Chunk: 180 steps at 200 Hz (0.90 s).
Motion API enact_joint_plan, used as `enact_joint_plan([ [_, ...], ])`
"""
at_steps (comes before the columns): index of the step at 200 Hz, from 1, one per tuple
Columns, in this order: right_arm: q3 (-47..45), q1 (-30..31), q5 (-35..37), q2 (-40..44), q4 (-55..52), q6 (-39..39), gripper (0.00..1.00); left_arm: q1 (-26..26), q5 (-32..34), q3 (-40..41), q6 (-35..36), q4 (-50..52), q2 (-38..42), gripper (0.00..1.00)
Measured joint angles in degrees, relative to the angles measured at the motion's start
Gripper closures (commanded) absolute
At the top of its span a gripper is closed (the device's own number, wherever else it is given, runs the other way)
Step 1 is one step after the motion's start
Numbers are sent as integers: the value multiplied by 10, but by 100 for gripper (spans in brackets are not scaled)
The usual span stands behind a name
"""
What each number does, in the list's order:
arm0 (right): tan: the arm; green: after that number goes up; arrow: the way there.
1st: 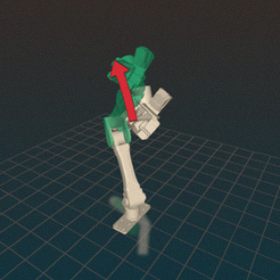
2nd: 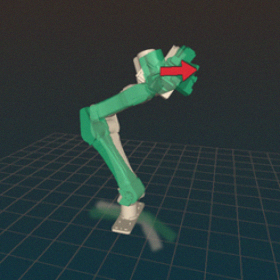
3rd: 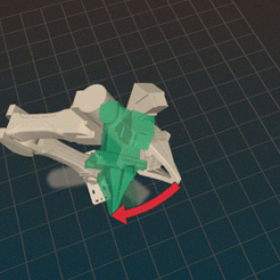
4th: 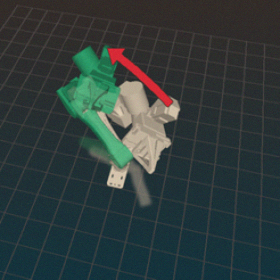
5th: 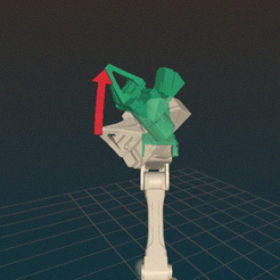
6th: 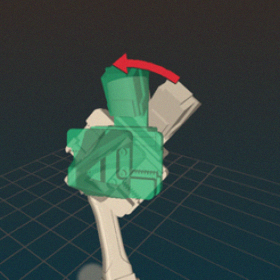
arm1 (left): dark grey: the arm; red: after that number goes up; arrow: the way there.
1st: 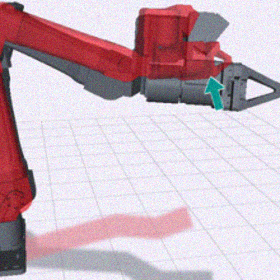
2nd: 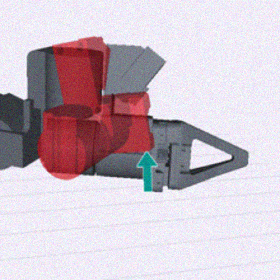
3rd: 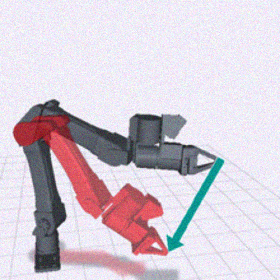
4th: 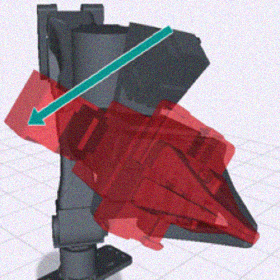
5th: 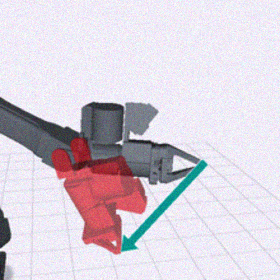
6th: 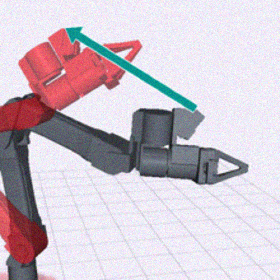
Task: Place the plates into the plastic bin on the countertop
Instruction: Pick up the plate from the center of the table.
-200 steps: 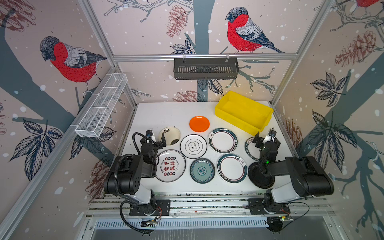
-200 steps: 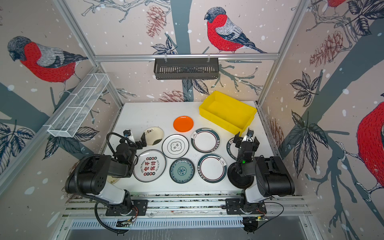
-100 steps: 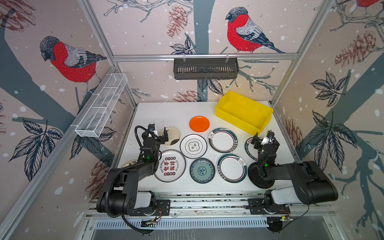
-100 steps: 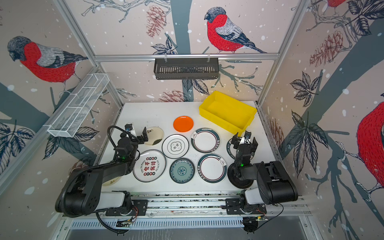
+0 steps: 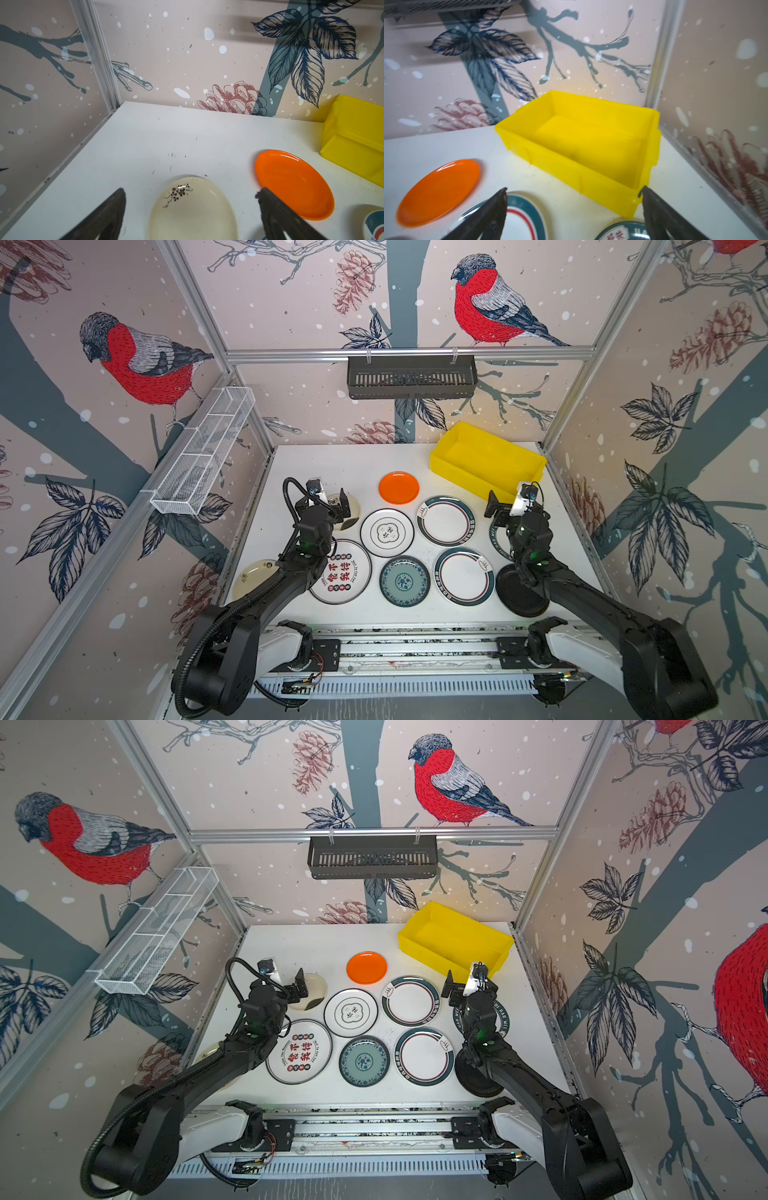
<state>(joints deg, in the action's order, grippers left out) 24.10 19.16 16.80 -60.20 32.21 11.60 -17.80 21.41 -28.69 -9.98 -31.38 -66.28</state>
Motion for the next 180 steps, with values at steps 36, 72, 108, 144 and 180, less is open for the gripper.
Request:
enact_joint_plan([
  [36, 64, -1, -89, 11, -159, 50, 1, -51, 9, -34, -60, 117, 16, 2],
  [72, 58, -28, -195, 17, -256, 81, 1, -112, -10, -47, -76, 192, 40, 2],
  [108, 46, -58, -279, 10, -305, 97, 6, -166, -33, -57, -93, 234, 70, 2],
  [144, 19, -103, -365, -8, -305, 132, 15, -190, -64, -78, -110, 258, 70, 2],
  [180, 17, -108, -409, -34, -301, 154, 26, -206, -78, -79, -122, 275, 65, 2],
])
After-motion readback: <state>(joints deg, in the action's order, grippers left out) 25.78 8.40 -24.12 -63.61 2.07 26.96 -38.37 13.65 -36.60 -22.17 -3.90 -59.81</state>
